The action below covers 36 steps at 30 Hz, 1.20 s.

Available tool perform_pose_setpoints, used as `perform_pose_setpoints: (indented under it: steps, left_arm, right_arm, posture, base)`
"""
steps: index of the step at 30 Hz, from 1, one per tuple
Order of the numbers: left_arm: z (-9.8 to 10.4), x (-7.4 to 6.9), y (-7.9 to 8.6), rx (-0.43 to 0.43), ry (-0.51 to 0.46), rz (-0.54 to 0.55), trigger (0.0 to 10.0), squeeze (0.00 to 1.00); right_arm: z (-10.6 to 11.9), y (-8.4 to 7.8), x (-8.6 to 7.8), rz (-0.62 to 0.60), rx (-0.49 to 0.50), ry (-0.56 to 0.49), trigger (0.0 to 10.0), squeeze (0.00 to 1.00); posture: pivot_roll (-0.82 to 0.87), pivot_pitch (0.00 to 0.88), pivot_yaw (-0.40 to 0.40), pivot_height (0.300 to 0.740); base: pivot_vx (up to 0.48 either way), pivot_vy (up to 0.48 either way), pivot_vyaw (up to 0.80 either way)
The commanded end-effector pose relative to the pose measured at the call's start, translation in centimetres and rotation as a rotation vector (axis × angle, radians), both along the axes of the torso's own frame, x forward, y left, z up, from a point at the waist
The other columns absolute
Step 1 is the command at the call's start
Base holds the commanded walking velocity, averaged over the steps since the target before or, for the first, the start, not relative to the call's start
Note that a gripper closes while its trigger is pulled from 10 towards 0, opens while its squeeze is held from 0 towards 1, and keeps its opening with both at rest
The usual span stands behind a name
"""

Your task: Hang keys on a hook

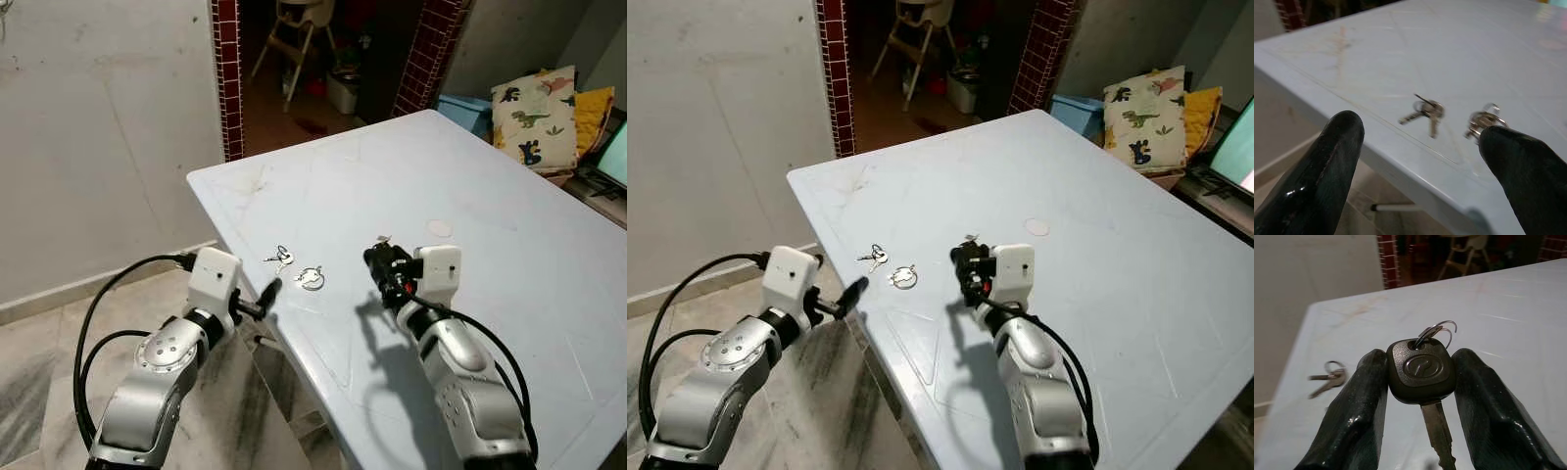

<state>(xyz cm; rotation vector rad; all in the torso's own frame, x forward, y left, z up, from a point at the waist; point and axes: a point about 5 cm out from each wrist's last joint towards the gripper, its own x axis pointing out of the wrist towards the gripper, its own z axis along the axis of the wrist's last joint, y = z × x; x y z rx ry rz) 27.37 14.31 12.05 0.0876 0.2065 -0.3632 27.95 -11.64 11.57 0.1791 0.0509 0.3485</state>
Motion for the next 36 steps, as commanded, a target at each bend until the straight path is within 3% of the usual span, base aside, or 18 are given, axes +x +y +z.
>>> perform_pose_setpoints:
  steps: [1, 5, 7, 9, 14, 15, 19, 21, 29, 30, 36]
  left_arm:
    - [0.0, 0.2, 0.2, 0.011, -0.011, 0.032, 10.0, 0.0]
    - [0.1, 0.6, 0.8, 0.038, -0.033, 0.095, 10.0, 0.0]
    - [0.0, 0.6, 0.8, 0.04, -0.034, 0.092, 10.0, 0.0]
    - [0.0, 0.7, 0.5, 0.037, -0.036, 0.076, 10.0, 0.0]
    - [0.0, 0.7, 0.2, 0.035, -0.035, 0.062, 10.0, 0.0]
    - [0.0, 0.6, -0.1, 0.02, -0.032, 0.043, 10.0, 0.0]
    - [0.2, 0.1, -1.1, -0.029, -0.021, -0.043, 10.0, 0.0]
    - [0.0, -0.8, -2.4, -0.062, 0.019, -0.157, 10.0, 0.0]
    - [-0.6, -1.6, -2.7, -0.053, 0.086, -0.252, 10.0, 0.0]
    - [-0.7, -1.8, -2.6, -0.05, 0.104, -0.269, 10.0, 0.0]
    - [-1.3, -2.8, -2.2, -0.024, 0.162, -0.326, 10.0, 0.0]
  right_arm:
    - [0.8, -0.1, -0.3, 0.021, 0.01, -0.021, 10.0, 0.0]
    - [1.0, 0.2, -1.9, 0.095, 0.057, -0.008, 10.0, 0.0]
    - [0.7, 0.2, -2.4, 0.112, 0.03, 0.007, 10.0, 0.0]
    - [-0.1, -0.1, -2.8, 0.137, -0.12, 0.016, 10.0, 0.0]
    - [-1.5, -0.6, -3.4, 0.167, -0.257, 0.067, 10.0, 0.0]
    - [-2.5, -1.0, -3.7, 0.169, -0.3, 0.123, 10.0, 0.0]
    - [-3.0, -1.4, -3.9, 0.157, -0.324, 0.149, 10.0, 0.0]
    - [-3.2, -1.2, -3.9, 0.172, -0.334, 0.156, 10.0, 0.0]
    - [-3.6, -1.0, -3.1, 0.107, -0.346, 0.173, 10.0, 0.0]
    - [-3.5, -0.8, -3.1, 0.11, -0.335, 0.173, 10.0, 1.0]
    - [-3.9, -0.1, -3.4, 0.156, -0.332, 0.202, 10.0, 1.0]
  posture:
    - [0.1, 0.0, -0.108, 0.74]
    - [0.1, 0.0, -0.105, 0.74]
    - [0.1, 0.0, -0.103, 0.74]
    - [0.1, 0.0, -0.103, 0.74]
    - [0.1, 0.0, -0.102, 0.74]
    - [0.1, 0.0, -0.102, 0.74]
    - [0.1, 0.0, -0.106, 0.74]
    - [0.1, 0.0, -0.104, 0.74]
    - [0.1, 0.0, -0.101, 0.74]
    - [0.1, 0.0, -0.101, 0.74]
    - [0.11, 0.0, -0.105, 0.74]
  base:
    - [0.0, 0.0, 0.0]
    - [0.0, 0.0, 0.0]
    - [0.0, 0.0, 0.0]
    - [0.0, 0.0, 0.0]
    - [0.0, 0.0, 0.0]
    - [0.0, 0.0, 0.0]
    - [0.0, 0.0, 0.0]
    - [0.0, 0.0, 0.0]
    - [0.0, 0.0, 0.0]
    - [0.0, 0.0, 0.0]
    - [0.0, 0.0, 0.0]
